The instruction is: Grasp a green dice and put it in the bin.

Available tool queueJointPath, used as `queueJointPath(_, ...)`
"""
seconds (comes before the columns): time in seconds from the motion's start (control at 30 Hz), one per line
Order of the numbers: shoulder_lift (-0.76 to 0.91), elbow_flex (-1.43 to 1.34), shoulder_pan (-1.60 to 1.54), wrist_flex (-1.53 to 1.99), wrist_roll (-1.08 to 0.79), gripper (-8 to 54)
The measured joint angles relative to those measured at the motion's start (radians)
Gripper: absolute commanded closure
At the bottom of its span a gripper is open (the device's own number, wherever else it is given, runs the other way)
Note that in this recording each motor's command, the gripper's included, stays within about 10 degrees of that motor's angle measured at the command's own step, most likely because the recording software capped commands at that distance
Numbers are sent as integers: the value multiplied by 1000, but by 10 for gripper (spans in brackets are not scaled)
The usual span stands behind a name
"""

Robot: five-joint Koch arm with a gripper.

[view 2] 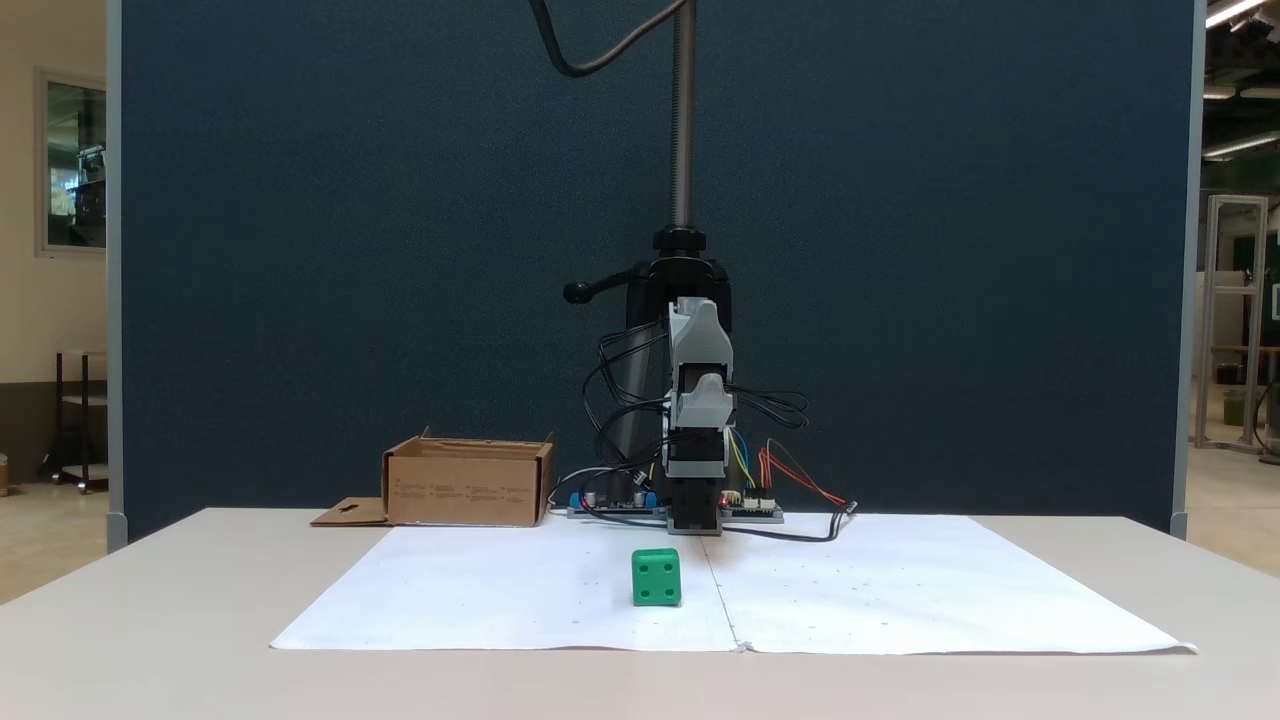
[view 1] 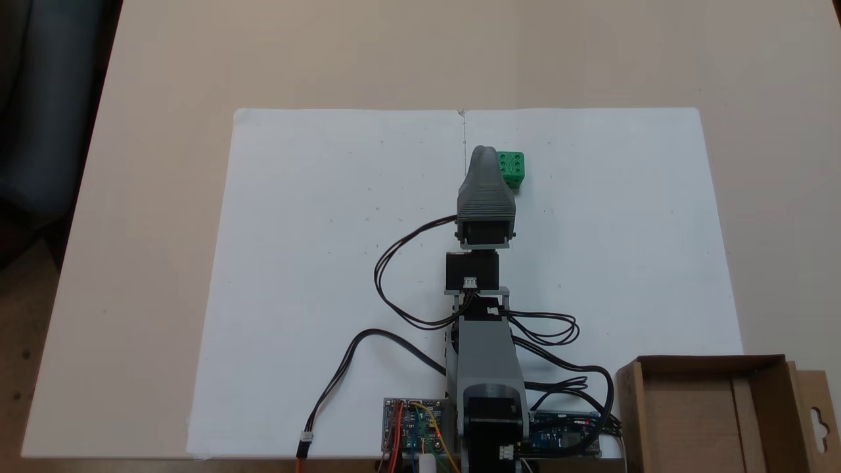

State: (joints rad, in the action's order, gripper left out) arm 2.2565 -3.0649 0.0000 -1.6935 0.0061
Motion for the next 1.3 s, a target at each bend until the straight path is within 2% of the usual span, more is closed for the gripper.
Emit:
queueJointPath(0.13,2,0,0,110,0,5)
queueJointPath(1.3,0,0,0,110,0,13)
